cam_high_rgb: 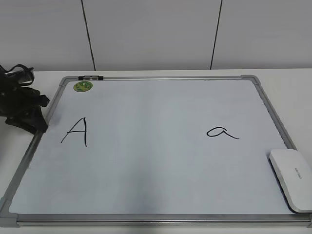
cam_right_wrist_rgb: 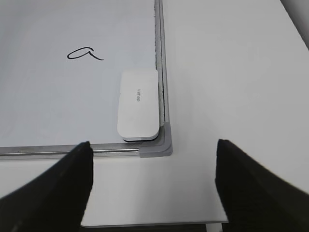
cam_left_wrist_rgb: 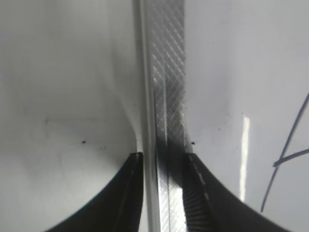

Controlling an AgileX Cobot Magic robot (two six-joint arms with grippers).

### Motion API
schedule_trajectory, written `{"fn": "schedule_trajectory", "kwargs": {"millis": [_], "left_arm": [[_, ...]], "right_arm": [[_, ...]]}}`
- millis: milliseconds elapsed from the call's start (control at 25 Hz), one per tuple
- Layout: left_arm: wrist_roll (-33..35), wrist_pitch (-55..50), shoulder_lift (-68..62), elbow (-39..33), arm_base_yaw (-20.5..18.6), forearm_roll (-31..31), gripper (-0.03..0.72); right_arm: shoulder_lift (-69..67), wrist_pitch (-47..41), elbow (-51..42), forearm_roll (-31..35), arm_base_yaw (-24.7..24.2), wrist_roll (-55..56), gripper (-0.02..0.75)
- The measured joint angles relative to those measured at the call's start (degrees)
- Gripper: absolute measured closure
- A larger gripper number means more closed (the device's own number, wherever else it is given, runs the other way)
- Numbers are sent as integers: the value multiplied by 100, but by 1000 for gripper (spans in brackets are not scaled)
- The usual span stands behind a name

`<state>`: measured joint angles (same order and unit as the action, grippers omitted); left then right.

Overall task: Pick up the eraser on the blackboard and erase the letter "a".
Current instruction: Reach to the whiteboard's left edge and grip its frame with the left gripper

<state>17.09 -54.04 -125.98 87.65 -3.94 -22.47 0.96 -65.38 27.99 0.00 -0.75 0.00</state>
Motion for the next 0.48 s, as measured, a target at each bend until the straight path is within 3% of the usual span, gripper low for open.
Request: {"fn": "schedule_trajectory", "kwargs": {"millis": [320, 480], "left_arm": [[0, -47, 0, 27, 0, -13, 647], [0, -58, 0, 27, 0, -13, 656]], "right_arm": [[0, 0, 0, 0, 0, 0, 151], [0, 0, 0, 0, 0, 0, 151]]}}
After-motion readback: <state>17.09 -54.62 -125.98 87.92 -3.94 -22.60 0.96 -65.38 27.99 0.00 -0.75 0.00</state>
